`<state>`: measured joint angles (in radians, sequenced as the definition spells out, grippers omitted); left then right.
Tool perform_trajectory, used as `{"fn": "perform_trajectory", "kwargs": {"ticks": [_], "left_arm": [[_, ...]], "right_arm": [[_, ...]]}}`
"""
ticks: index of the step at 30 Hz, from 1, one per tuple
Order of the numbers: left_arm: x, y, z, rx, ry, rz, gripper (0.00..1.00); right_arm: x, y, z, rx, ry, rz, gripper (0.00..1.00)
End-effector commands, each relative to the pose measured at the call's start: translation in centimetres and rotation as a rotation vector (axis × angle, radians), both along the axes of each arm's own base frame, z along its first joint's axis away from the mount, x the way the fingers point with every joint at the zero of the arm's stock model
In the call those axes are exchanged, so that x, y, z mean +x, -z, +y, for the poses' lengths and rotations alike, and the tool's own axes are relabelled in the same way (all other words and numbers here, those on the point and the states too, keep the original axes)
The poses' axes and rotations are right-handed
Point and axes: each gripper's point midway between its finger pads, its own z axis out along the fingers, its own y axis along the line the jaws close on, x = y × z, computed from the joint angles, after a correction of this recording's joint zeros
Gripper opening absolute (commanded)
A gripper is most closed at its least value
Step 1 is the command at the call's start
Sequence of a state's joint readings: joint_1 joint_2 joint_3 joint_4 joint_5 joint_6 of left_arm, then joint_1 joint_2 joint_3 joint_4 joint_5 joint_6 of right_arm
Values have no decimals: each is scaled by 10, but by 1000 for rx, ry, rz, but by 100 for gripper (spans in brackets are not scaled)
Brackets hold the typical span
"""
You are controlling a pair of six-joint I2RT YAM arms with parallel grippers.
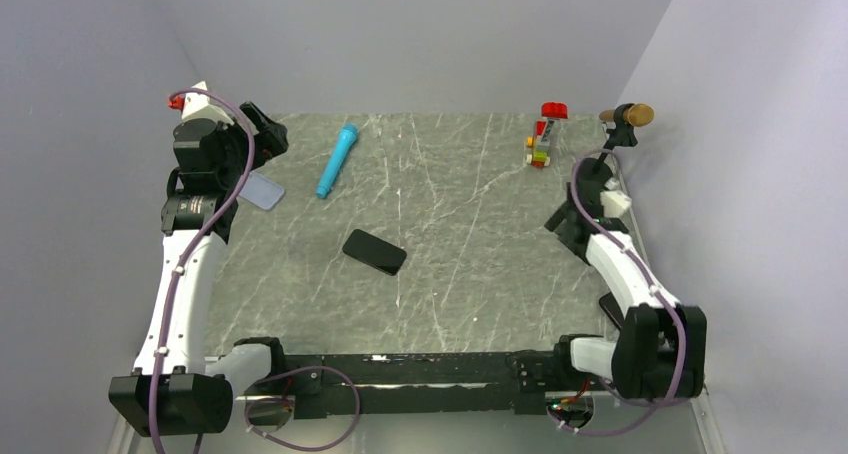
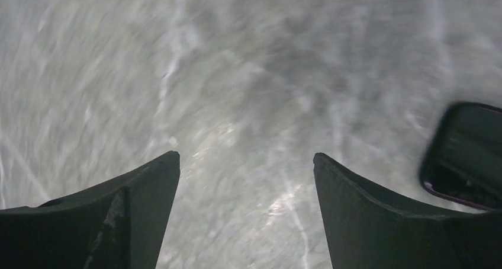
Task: Take the phone out of the phone case
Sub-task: Move the phone to the center of the board.
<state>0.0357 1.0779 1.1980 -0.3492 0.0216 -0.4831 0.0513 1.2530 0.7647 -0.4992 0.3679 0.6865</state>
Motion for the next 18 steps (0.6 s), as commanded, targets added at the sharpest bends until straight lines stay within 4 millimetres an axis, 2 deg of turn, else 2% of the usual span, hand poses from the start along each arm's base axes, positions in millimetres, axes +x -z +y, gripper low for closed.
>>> {"fn": "perform_trajectory", "kwargs": {"ticks": [1, 4, 8, 12, 18], "left_arm": [[1, -12, -2, 13, 12, -51, 99], [1, -12, -3, 13, 14, -51, 99], [1, -12, -3, 13, 15, -51, 99], [1, -12, -5, 12, 20, -53, 100], [1, -11, -7, 16, 27, -52, 99]], "right_arm": [[-30, -14, -60, -36, 393, -112, 83], [-61, -20, -96, -73, 572, -148, 80], [-94, -25, -133, -70, 743, -197, 79], [-130, -15, -160, -37, 916, -203, 81], [-185, 7, -187, -28, 1136, -189, 94]]}}
